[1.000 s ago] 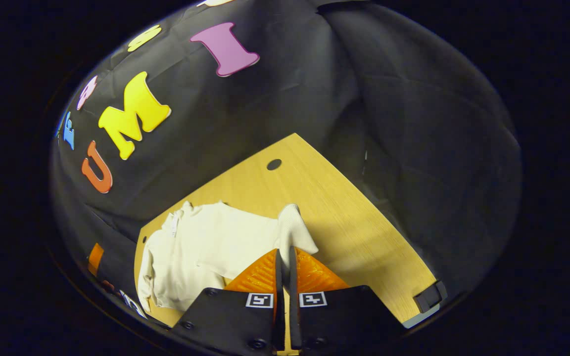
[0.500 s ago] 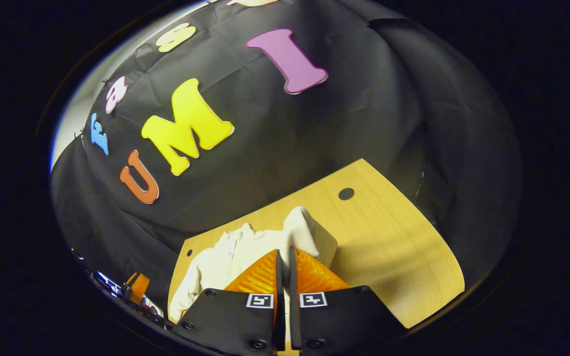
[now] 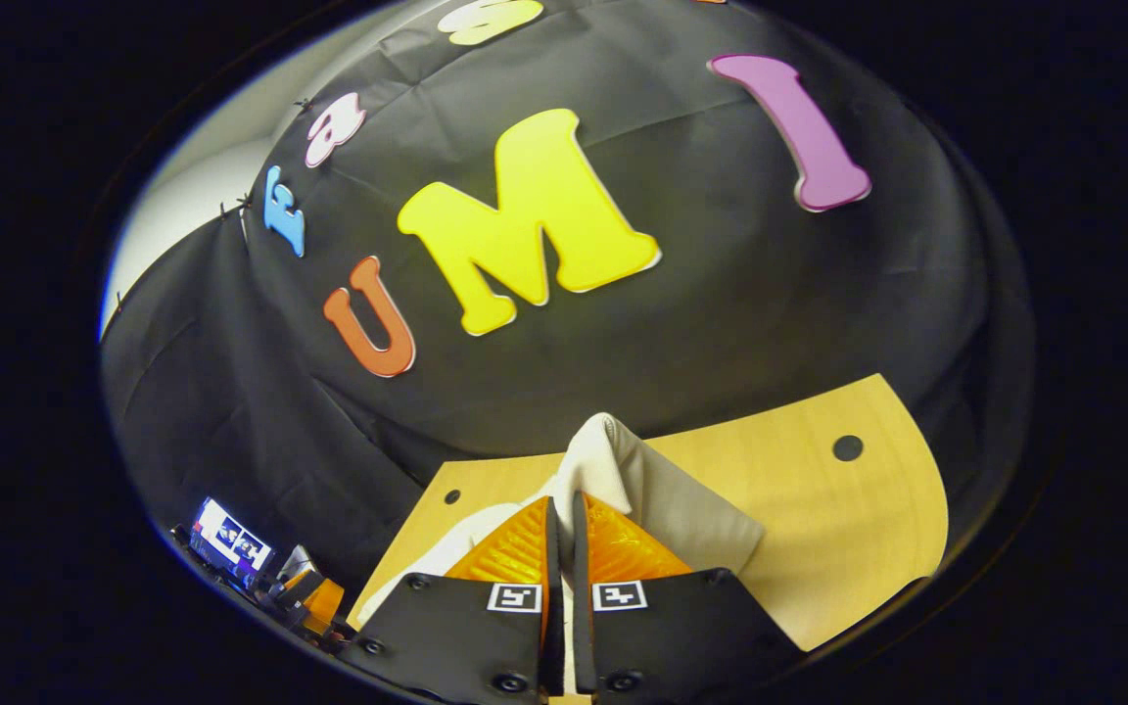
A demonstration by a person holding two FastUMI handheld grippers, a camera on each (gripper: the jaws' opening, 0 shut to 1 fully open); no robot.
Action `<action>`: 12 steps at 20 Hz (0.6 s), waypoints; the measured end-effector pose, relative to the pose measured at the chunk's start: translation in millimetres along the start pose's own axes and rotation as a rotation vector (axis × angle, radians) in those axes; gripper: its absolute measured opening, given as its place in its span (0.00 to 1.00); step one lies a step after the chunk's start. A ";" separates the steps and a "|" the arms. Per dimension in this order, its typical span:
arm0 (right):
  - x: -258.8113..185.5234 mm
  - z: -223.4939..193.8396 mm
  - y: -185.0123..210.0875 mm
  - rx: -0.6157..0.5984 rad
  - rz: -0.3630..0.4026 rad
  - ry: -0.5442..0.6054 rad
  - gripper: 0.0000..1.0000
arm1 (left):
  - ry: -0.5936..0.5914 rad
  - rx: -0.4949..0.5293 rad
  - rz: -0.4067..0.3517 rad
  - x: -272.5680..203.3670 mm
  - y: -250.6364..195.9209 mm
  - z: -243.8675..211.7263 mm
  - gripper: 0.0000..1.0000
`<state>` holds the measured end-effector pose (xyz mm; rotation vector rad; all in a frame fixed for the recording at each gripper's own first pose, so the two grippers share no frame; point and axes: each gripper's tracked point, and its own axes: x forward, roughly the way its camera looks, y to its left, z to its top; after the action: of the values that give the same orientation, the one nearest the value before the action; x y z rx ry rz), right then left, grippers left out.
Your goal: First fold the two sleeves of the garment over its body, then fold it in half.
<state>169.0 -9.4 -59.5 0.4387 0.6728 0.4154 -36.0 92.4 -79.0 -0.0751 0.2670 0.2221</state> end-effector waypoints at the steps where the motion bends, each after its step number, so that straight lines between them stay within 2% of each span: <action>1: 13.6 -0.8 13.6 -0.022 0.018 0.014 0.05 | -0.010 -0.010 0.028 -2.8 14.7 2.6 0.97; 4: 55.1 -20.9 54.5 -0.092 0.064 0.074 0.02 | -0.021 -0.029 0.115 -9.1 57.8 1.1 0.97; 6: 91.4 -42.9 75.7 -0.145 0.077 0.119 0.04 | -0.018 -0.030 0.159 -15.1 81.1 -1.7 0.97; 12: 206.0 -135.6 93.6 -0.252 0.027 0.293 0.04 | -0.020 -0.003 0.215 -23.2 121.6 -1.6 0.97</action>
<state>203.1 205.1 -209.3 0.1482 0.8859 0.5889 -85.9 205.7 -79.6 -0.0473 0.2549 0.4364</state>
